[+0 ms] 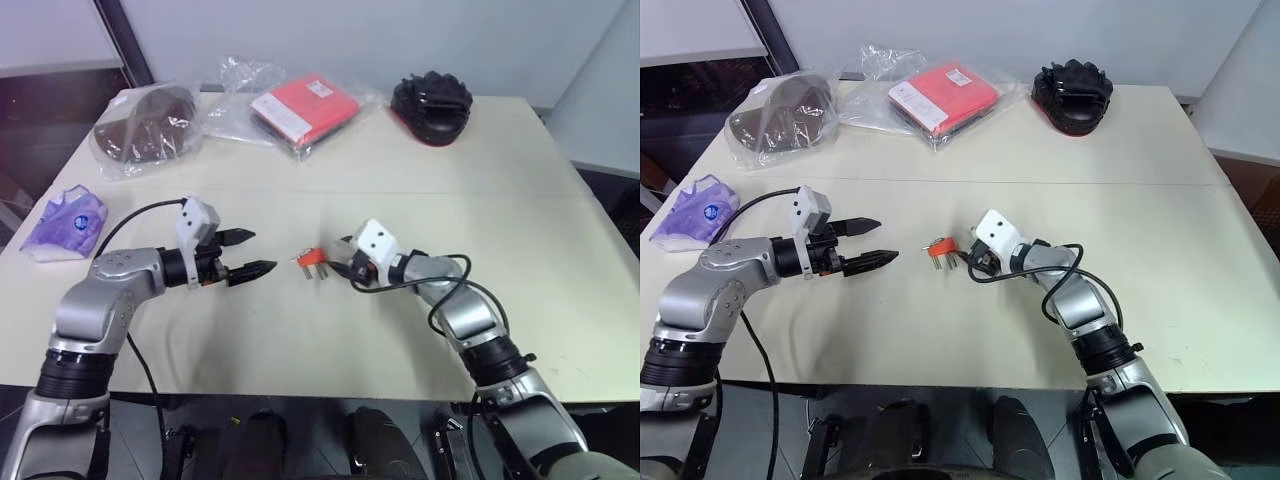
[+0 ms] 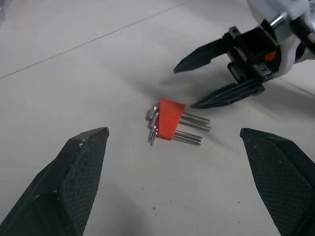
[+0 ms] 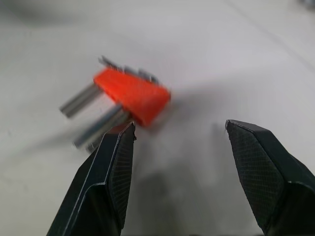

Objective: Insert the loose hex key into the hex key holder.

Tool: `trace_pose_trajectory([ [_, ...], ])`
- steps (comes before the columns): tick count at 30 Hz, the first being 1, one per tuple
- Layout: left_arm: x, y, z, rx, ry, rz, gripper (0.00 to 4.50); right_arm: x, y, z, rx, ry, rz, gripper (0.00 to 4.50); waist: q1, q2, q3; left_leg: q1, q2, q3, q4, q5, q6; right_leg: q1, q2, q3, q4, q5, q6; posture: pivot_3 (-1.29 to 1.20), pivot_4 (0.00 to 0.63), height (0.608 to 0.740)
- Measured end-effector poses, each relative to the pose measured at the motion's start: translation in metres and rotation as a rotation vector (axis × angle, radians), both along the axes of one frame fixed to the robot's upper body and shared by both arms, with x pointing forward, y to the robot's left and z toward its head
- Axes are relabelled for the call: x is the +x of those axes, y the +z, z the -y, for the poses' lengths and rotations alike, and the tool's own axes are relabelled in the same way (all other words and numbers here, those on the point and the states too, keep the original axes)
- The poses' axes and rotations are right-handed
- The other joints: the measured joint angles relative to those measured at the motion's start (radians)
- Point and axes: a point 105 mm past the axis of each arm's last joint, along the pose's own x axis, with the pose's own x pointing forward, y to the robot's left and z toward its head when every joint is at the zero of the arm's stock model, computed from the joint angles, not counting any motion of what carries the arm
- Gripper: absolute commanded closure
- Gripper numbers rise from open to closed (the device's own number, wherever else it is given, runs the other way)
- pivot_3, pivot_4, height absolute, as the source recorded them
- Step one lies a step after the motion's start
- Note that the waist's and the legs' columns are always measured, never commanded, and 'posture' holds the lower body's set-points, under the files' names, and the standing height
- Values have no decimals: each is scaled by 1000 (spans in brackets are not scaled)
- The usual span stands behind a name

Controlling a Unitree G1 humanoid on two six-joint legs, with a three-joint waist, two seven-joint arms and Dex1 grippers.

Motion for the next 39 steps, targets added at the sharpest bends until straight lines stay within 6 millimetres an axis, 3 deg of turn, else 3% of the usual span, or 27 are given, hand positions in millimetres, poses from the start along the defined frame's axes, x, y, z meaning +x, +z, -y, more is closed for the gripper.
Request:
trace_pose_trajectory([
  [8, 0, 0, 1, -3, 0, 2, 27, -2, -4, -8, 6, 16, 6, 1449, -4, 0, 0, 0, 0, 0, 0, 0, 0, 0, 0, 0, 0, 0, 0, 0, 150, 740],
  [20, -3, -1, 1, 2, 9, 4, 27, -6, -8, -37, 45, 85, -19, 1449, -33, 0, 0, 3, 0, -1, -5, 0, 0, -1, 0, 0, 2, 0, 0, 0, 150, 740],
  [39, -14, 0, -2, 0, -29, -53, 27, -13, -10, -59, 51, 183, -49, 1449, -49, 0, 0, 3, 0, -1, -6, 0, -1, -2, 0, 0, 2, 0, 0, 0, 150, 740],
])
